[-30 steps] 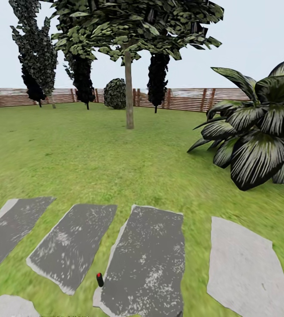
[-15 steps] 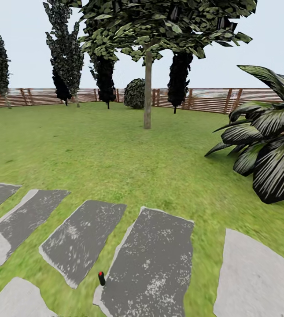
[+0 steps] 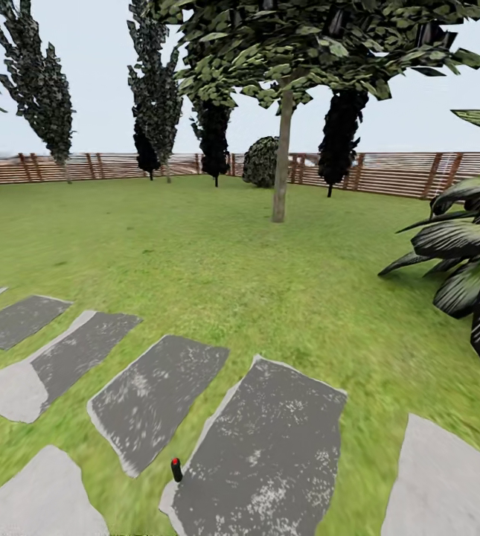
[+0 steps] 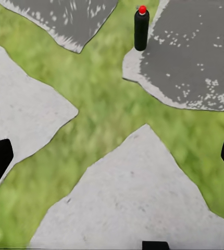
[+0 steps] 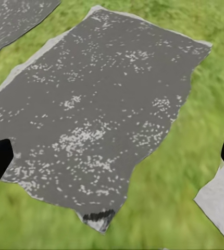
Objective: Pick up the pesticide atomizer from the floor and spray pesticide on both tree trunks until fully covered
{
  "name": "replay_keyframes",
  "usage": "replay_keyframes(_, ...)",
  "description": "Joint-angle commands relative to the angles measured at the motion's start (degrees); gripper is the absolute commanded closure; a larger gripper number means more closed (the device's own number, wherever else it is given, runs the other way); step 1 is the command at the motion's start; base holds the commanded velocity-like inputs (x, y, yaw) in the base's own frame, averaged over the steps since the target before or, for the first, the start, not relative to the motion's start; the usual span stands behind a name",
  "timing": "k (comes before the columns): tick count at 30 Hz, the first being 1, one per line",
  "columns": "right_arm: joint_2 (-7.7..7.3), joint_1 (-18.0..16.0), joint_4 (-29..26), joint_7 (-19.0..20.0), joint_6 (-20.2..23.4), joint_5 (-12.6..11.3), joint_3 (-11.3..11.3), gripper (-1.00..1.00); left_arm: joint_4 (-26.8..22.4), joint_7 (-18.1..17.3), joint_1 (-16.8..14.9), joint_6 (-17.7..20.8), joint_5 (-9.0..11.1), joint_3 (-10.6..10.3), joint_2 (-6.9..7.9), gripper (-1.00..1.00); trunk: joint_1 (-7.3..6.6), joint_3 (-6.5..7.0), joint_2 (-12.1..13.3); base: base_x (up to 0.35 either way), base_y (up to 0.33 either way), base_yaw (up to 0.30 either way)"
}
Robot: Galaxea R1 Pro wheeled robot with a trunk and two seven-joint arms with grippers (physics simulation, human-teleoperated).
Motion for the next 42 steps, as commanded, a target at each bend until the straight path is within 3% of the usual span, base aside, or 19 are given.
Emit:
replay_keyframes(1, 0.00, -0.01, 0.00, 0.00, 0.00, 0.00, 0.02, -1.00, 0.00, 0.00, 0.00, 0.00, 0.02, 0.00, 0.00, -1.00, 0.00, 0.00, 0.00, 0.076, -0.092, 0.278)
replay_keyframes(18, 0.08, 0.01, -0.04, 0.00, 0.01, -0.05, 0.04, -1.00, -1.77, 0.08, -0.09, 0.30, 0.51, 0.07, -0.86, -1.00, 0.00, 0.00, 0.00, 0.007, -0.008, 0.277)
replay_keyframes(26, -0.21, 0.00, 0.12, -0.01, 0.07, -0.03, -0.04, -1.00, -3.01, 0.03, -0.09, 0.01, 1.18, 0.05, -1.41, -1.00, 0.00, 0.00, 0.00, 0.000, 0.000, 0.036)
replay_keyframes(34, -0.34, -0.25, -3.45, -0.02, 0.02, -0.16, -0.18, -1.00, -5.02, 0.16, -4.90, 0.59, 1.24, 0.10, -0.92, -1.00, 0.00, 0.00, 0.00, 0.000, 0.000, 0.000)
replay_keyframes(38, -1.39, -0.24, -3.76, -0.12, 0.07, -0.19, -0.41, -1.00, -4.90, 0.22, -8.04, 0.77, 1.38, 0.21, -0.90, -1.00, 0.00, 0.00, 0.00, 0.000, 0.000, 0.000)
replay_keyframes(42, -1.92, -0.26, -3.72, -0.12, 0.08, -0.23, -0.40, -1.00, -4.31, 0.13, -10.23, 0.40, 2.00, 1.85, -1.14, -1.00, 0.00, 0.00, 0.00, 0.000, 0.000, 0.000)
